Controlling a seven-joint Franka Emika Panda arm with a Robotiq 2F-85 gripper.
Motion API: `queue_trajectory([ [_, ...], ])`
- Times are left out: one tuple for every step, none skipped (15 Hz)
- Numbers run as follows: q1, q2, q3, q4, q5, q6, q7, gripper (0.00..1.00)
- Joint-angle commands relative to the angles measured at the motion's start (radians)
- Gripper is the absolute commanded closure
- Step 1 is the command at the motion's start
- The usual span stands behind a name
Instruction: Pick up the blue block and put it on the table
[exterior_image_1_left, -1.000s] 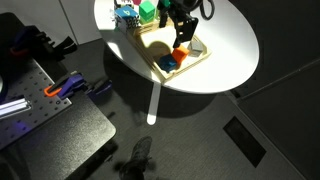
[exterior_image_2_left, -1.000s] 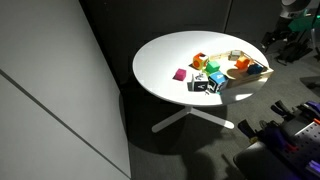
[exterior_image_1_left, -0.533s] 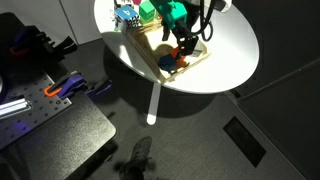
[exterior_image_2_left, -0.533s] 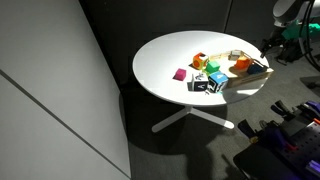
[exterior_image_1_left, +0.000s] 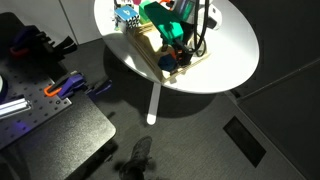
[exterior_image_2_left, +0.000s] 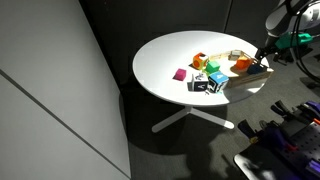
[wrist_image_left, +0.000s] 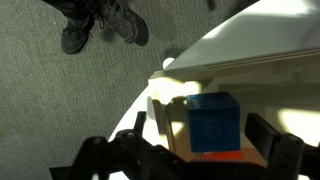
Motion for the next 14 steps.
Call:
queue_trajectory([
  [-0.024, 0.044, 0.021, 0.038, 0.004, 0.023, -0.03, 0.0],
  [-0.027, 0.054, 0.025, 0.044, 0.006, 0.026, -0.032, 0.0],
  [-0.027, 0.061, 0.027, 0.05, 0.008, 0.026, -0.031, 0.0],
  [-0.027, 0.069, 0.03, 0.057, 0.008, 0.027, -0.03, 0.0],
  [-0.026, 0.075, 0.031, 0.062, 0.008, 0.026, -0.028, 0.0],
  [-0.025, 0.081, 0.033, 0.068, 0.008, 0.026, -0.027, 0.0],
  [-0.025, 0.086, 0.035, 0.074, 0.008, 0.026, -0.027, 0.0],
  [-0.025, 0.093, 0.037, 0.081, 0.009, 0.024, -0.026, 0.0],
  [-0.025, 0.098, 0.039, 0.088, 0.01, 0.022, -0.025, 0.0],
  [-0.023, 0.103, 0.039, 0.094, 0.009, 0.019, -0.022, 0.0],
  [-0.022, 0.107, 0.04, 0.099, 0.009, 0.018, -0.021, 0.0],
  [-0.017, 0.111, 0.037, 0.104, 0.004, 0.019, -0.015, 0.0],
  [-0.004, 0.095, 0.028, 0.076, -0.004, 0.02, 0.002, 0.0],
  [-0.004, 0.098, 0.028, 0.078, -0.004, 0.02, 0.002, 0.0],
])
